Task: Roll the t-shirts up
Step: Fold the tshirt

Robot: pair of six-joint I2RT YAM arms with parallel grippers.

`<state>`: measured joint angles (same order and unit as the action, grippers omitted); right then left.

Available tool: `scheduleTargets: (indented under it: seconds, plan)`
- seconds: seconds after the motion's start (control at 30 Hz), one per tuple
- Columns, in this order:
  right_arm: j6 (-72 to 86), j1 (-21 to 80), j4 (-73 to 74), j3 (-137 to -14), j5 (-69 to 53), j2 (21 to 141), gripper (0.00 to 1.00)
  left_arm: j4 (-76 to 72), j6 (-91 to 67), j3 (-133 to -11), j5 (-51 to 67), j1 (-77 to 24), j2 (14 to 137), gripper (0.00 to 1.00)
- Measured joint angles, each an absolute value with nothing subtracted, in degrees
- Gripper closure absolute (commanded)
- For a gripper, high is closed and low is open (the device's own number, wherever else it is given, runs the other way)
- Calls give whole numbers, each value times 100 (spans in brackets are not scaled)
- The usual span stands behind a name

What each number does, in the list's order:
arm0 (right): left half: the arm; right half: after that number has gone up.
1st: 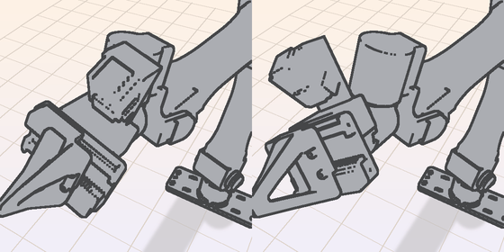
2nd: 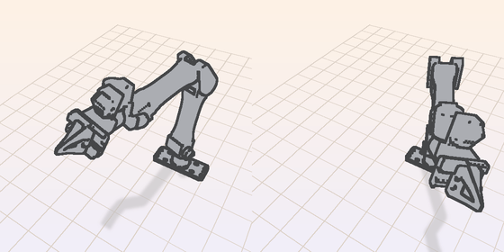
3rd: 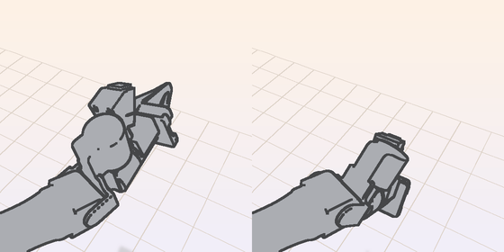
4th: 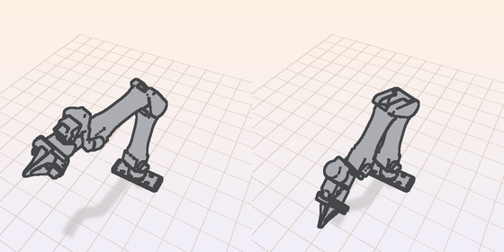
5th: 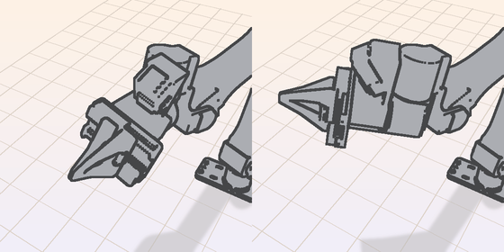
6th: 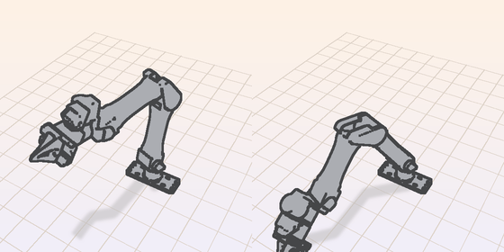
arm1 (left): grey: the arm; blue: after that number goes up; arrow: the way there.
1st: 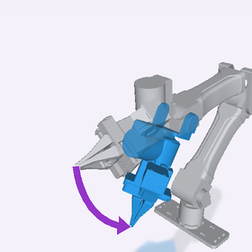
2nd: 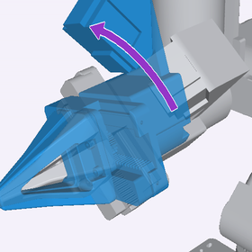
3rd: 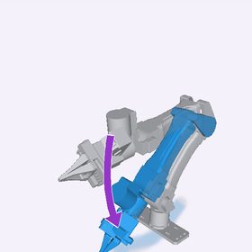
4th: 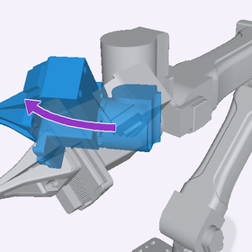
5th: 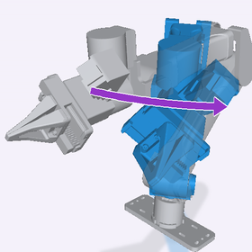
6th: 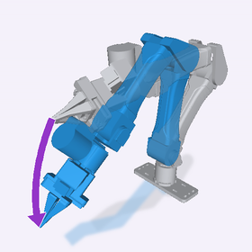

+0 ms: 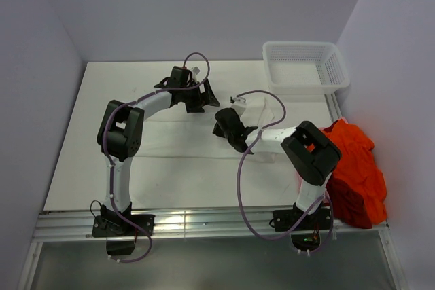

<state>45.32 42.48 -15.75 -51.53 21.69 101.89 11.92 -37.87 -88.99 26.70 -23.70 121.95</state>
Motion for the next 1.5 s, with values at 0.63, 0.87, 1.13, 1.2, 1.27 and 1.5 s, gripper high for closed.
scheduleTargets:
  seconds: [0.63, 0.87, 1.13, 1.2, 1.27, 1.5]
  plan:
    - [5819, 3743, -2043, -4355, 491, 9933, 57, 1194, -3712, -8899, 2670, -2370, 12167, 5]
    - [5529, 3422, -1890, -3798, 692, 8567, 79, 1194, -3715, -8899, 2668, -2370, 12018, 6]
    - [5282, 2934, -2060, -3876, 395, 8836, 89, 1192, -3726, -8899, 2670, -2370, 11896, 5]
    - [5277, 2936, -2154, -3997, 207, 9144, 91, 1192, -3730, -8895, 2670, -2370, 11896, 5]
    - [5271, 2936, -2324, -4104, 8, 9450, 91, 1188, -3732, -8895, 2670, -2368, 11896, 5]
    - [5345, 2936, -2930, -4362, -440, 10304, 94, 1162, -3865, -8777, 2718, -2246, 11896, 5]
